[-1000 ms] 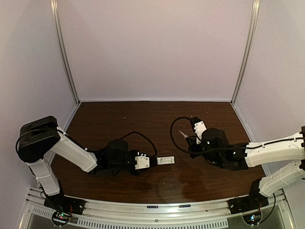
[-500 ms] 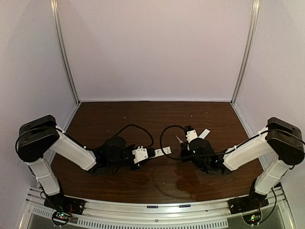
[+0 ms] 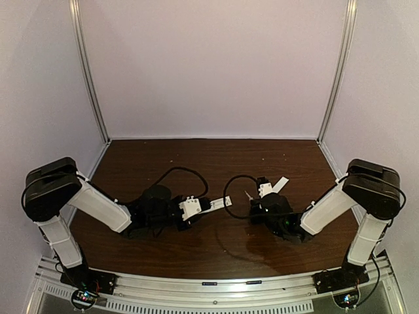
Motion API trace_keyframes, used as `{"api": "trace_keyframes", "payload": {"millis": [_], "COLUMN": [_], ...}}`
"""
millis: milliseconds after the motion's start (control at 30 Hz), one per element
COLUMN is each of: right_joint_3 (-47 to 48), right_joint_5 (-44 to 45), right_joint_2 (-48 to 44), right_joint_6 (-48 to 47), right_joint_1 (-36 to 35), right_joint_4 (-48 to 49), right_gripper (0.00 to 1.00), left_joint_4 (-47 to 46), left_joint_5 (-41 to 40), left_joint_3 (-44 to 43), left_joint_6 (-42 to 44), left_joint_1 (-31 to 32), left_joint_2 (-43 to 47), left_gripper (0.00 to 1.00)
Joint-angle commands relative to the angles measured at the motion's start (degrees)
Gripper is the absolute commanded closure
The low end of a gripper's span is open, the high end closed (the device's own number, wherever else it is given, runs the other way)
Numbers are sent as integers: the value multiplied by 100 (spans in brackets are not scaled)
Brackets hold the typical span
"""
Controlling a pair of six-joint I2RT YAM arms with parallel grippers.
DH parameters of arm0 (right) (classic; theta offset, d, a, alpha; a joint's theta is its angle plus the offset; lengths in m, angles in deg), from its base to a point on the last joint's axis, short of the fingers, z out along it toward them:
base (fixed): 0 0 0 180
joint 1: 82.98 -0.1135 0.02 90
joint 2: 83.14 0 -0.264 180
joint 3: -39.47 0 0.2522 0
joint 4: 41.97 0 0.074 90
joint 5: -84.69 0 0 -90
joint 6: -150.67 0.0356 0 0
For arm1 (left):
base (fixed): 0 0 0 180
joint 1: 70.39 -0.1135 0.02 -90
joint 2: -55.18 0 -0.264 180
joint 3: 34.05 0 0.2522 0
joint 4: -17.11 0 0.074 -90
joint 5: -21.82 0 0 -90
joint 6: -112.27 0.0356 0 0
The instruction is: Unload the batteries from the remote control
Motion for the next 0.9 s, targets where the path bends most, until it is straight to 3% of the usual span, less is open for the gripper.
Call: {"api": "trace_keyframes", "payload": {"millis": [0, 500, 733, 867], "right_joint_3": [-89, -73, -33, -17], "right_joint_5": [-254, -481, -597, -621], "right_joint_2": [180, 419, 152, -218], "right_joint_6": [128, 245, 193, 113], "right_joint_1": [73, 104, 104, 99], "right_joint_4": [321, 353, 167, -57], "right_gripper": [85, 76, 75, 68], "left_joint_4": [-335, -360, -355, -388], "left_joint_5": [-46, -62, -60, -74], "left_joint_3": [54, 63, 63, 54], "left_joint_6": [-139, -175, -209, -265], "left_joint_1": [-71, -129, -155, -153], "left_joint_2": [119, 111, 109, 102], "left_gripper": [100, 100, 100, 100]}}
